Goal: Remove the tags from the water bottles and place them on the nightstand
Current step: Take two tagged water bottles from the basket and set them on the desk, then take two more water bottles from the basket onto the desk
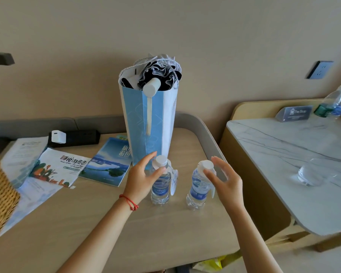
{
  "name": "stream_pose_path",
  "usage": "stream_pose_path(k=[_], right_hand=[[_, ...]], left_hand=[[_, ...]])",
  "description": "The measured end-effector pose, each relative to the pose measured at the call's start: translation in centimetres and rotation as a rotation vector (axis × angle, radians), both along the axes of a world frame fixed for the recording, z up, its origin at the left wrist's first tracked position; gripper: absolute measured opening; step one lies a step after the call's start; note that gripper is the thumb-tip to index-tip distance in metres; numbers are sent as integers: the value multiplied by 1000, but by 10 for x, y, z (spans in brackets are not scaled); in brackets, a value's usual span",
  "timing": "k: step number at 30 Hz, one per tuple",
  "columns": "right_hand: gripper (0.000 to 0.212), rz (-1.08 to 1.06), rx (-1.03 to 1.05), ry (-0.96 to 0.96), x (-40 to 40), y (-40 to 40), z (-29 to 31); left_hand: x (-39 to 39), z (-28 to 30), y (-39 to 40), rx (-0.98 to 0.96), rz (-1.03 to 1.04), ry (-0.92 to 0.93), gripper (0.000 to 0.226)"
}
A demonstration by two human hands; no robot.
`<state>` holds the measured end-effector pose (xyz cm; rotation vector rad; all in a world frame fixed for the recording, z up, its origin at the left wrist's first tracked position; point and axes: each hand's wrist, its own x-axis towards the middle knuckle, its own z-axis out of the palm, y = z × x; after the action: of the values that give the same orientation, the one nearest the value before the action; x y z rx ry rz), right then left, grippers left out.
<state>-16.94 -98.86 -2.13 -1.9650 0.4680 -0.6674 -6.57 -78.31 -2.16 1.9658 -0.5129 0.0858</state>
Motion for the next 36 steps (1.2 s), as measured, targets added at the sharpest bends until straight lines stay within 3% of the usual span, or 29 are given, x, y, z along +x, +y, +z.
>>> stream_pose_path(k=[5,11,16,20,24,36], right_hand=[[64,32,-252,19,-8,12,14],[46,30,-729,-49,-9,43,15],[46,150,-676,-12,-11,89,15],[50,206,-624,0,-8,138,18],[46,248,-619,3,-9,206,19],[39,453,-424,-65,-12,415,21]], left_hand=[[-14,5,25,214,72,-179,51],[-26,5,71,476,116,-292,48],[-38,9,119,556,167,-333,49],[-48,14,169,612,185,-354,70],[-61,12,237,627,232,-353,50],[-108,31,452,637,430,-336,48]])
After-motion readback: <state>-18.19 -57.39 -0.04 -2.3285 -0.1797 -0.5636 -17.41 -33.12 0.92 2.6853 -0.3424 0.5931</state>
